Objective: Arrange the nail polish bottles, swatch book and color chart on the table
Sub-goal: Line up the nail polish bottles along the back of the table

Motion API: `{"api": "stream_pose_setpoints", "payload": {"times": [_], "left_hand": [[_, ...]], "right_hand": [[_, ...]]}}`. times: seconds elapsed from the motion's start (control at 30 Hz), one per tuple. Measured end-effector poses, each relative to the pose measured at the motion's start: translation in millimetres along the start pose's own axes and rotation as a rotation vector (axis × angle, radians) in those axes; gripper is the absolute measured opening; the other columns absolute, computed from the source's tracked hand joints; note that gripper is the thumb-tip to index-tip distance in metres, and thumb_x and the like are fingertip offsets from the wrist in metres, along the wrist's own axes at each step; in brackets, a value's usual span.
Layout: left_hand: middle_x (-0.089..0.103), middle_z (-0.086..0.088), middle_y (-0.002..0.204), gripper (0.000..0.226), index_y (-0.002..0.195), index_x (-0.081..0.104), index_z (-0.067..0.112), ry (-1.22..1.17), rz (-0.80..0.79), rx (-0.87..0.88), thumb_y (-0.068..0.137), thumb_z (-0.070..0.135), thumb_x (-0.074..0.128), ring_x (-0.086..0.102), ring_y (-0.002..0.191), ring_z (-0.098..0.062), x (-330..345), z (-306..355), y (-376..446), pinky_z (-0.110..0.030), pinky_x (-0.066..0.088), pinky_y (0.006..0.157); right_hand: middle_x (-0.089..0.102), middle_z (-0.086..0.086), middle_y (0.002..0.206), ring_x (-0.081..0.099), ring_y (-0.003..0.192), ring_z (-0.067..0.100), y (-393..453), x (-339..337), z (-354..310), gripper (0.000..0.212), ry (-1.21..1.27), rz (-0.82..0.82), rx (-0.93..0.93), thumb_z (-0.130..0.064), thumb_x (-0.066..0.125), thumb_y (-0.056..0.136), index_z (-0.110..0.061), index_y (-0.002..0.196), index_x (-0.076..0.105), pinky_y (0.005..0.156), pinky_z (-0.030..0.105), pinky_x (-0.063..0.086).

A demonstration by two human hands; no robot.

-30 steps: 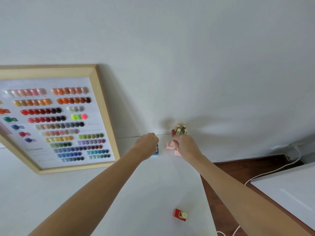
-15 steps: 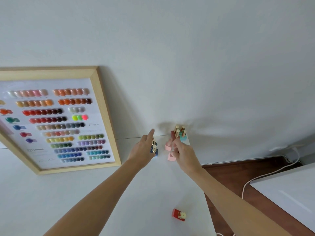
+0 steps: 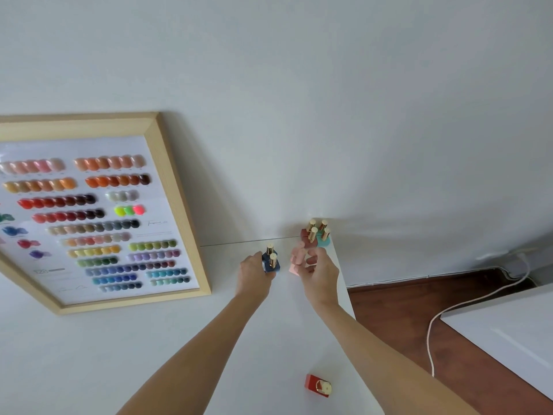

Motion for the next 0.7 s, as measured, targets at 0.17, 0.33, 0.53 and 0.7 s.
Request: {"api": "stream_pose_setpoints", "payload": {"times": [0.17, 0.33, 0.53, 0.7], "left_hand": [[0.069, -0.013, 0.102, 0.022, 0.104, 0.065, 0.006, -0.043, 0.02, 0.01, 0.083, 0.0, 0.059, 0.065, 0.089, -0.029, 5, 2, 9, -0.042, 0.054, 0.082], [0.071, -0.011, 0.099, 0.024, 0.104, 0.067, 0.007, -0.047, 0.023, 0.022, 0.083, -0.001, 0.059, 0.067, 0.089, -0.027, 9, 7, 16, -0.042, 0.055, 0.082], [0.07, -0.01, 0.093, 0.012, 0.094, 0.067, 0.007, -0.029, 0.036, 0.012, 0.082, 0.005, 0.066, 0.067, 0.086, -0.027, 15, 11, 21, -0.04, 0.055, 0.08], [0.066, -0.011, 0.094, 0.027, 0.095, 0.066, 0.006, 0.013, 0.062, 0.017, 0.076, 0.019, 0.078, 0.062, 0.086, -0.027, 19, 18, 24, -0.032, 0.047, 0.073]], "right_hand": [[0.071, 0.005, 0.086, 0.065, 0.077, 0.017, 11, 4, 0, 0.02, -0.018, -0.009, -0.001, 0.0, 0.07, 0.077, -0.008, 0.092, 0.061, 0.07, 0.015, 0.047], [0.072, 0.005, 0.083, 0.066, 0.075, 0.016, 17, 5, 5, 0.012, -0.014, 0.033, 0.017, 0.0, 0.068, 0.079, -0.006, 0.088, 0.064, 0.064, 0.004, 0.041], [0.073, 0.008, 0.08, 0.066, 0.076, 0.019, 23, 10, 12, 0.01, -0.034, -0.01, 0.03, -0.003, 0.064, 0.082, -0.009, 0.086, 0.071, 0.072, 0.02, 0.047], [0.071, 0.004, 0.077, 0.063, 0.07, 0.016, 24, 6, 19, 0.003, -0.039, 0.008, 0.031, -0.01, 0.067, 0.083, -0.008, 0.082, 0.069, 0.067, 0.016, 0.047]]}}
Point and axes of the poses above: each hand's wrist, its own y-axis towards the middle knuckle, its own x-axis out of the palm, z = x × y, the point moved 10 cm from there along y, towards the middle knuckle
